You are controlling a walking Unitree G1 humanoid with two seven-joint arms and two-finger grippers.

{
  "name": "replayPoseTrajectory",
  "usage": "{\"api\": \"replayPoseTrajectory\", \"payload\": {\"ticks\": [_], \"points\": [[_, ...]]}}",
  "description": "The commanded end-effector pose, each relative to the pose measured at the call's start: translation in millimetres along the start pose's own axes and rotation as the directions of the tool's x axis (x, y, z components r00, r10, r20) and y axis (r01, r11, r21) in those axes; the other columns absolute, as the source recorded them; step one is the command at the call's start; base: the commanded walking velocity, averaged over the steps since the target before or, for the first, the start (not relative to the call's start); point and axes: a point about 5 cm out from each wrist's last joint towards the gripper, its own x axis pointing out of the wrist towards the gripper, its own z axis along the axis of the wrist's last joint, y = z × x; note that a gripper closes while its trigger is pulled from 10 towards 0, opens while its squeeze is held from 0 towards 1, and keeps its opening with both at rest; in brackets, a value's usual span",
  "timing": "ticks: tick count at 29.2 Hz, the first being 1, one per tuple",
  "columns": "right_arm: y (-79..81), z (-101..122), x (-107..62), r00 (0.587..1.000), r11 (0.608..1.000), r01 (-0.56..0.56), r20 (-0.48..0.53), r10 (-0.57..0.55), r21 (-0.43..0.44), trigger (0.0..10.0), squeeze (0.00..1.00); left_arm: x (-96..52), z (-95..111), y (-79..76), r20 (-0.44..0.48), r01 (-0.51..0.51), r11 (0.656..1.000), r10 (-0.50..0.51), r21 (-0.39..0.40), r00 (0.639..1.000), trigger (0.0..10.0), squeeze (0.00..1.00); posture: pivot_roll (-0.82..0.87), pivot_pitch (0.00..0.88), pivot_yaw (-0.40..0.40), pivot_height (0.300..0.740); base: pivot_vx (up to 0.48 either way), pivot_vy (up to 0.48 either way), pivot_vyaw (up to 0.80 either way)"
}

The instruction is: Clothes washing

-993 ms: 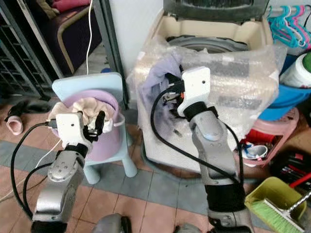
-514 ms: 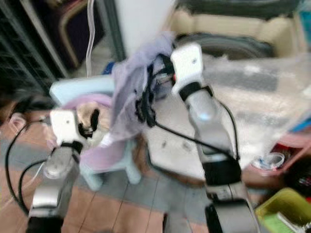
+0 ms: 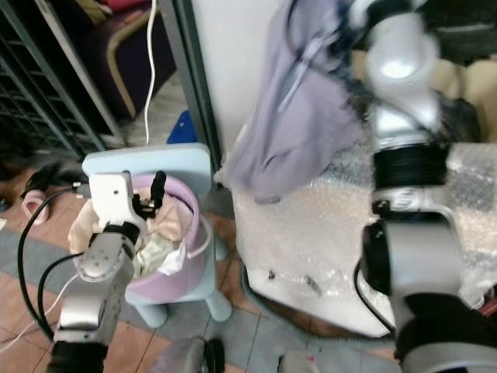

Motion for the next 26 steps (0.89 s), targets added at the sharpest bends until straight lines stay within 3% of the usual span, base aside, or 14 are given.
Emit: {"api": "replayPoseTrajectory", "payload": {"ticks": [1,2,7,8,9,10,13,17,20,23,25,26], "points": [[23.8,-23.7,-13.3,0.993,0.998,-0.068,-0.094,0.069,0.012,10.0,0.00,-0.8,1.6,1.7,0.005,-0.013,1.000,0.013,0.009,1.000,10.0,0.00,-0.06,0.023,0.044,0.740,0.000,0.000,0.00],[23.8,-23.7,-13.3,0.993,0.998,-0.068,-0.094,0.069,0.012,10.0,0.00,-0.8,1.6,1.7,0.005,-0.013,1.000,0.013,0.009,1.000,10.0,0.00,-0.06,0.023,0.044,0.740,0.000,0.000,0.00],[54.0,-78.2,-64.3,0.916,0.992,-0.101,-0.382,0.121,0.072,10.0,0.00,-2.6,0.8,5.8,0.001,-0.048,0.998,0.048,0.029,0.999,10.0,0.00,-0.05,0.028,0.046,0.740,0.000,0.000,0.00],[56.3,-84.7,-74.1,0.902,0.989,-0.085,-0.412,0.127,0.119,10.0,0.20,-2.3,0.5,5.9,0.000,-0.046,0.998,0.046,0.031,0.999,10.0,0.00,-0.05,0.028,0.046,0.740,0.000,0.000,0.00],[57.9,-88.8,-81.3,0.893,0.986,-0.071,-0.431,0.131,0.152,10.0,0.69,-2.3,0.2,6.1,-0.001,-0.046,0.998,0.046,0.033,0.999,10.0,0.00,-0.05,0.027,0.051,0.740,0.000,0.000,0.00],[57.4,-91.1,-87.9,0.888,0.984,-0.060,-0.441,0.130,0.169,10.0,1.00,-2.1,0.3,6.1,-0.001,-0.044,0.998,0.044,0.044,0.999,10.0,0.00,-0.06,0.028,0.053,0.740,0.000,0.000,0.00],[54.3,-90.0,-99.3,0.892,0.981,-0.054,-0.433,0.132,0.188,10.0,1.00,-0.7,1.5,4.7,-0.001,-0.036,0.998,0.036,0.048,0.999,10.0,0.00,-0.06,0.029,0.053,0.740,0.000,0.000,0.00],[58.6,-72.5,-116.6,0.920,0.954,-0.098,-0.340,0.195,0.283,10.0,1.00,0.1,-0.1,1.2,-0.008,-0.022,0.999,0.023,0.042,1.000,10.0,0.00,-0.07,0.028,0.057,0.740,0.000,0.000,0.00],[77.9,-54.3,-123.5,0.907,0.883,-0.248,-0.226,0.356,0.398,10.0,1.00,0.6,0.4,-0.2,-0.010,-0.010,0.999,0.010,0.043,1.000,10.0,0.00,-0.07,0.029,0.070,0.740,0.000,0.000,0.00],[92.3,-48.5,-128.7,0.863,0.830,-0.357,-0.189,0.468,0.429,10.0,1.00,1.4,0.7,0.6,-0.010,-0.011,0.999,0.011,0.044,1.000,10.0,0.00,-0.07,0.029,0.074,0.740,0.000,0.000,0.00],[120.5,-58.7,-153.0,0.720,0.737,-0.521,-0.241,0.650,0.431,10.0,1.00,2.2,1.8,0.1,-0.005,-0.013,0.999,0.014,0.050,1.000,10.0,0.00,-0.06,0.030,0.073,0.740,0.000,0.000,0.00],[120.5,-58.7,-153.0,0.720,0.737,-0.521,-0.241,0.650,0.431,10.0,1.00,2.2,1.8,0.1,-0.005,-0.013,0.999,0.014,0.050,1.000,10.0,0.00,-0.06,0.030,0.073,0.740,0.000,0.000,0.00]]}}
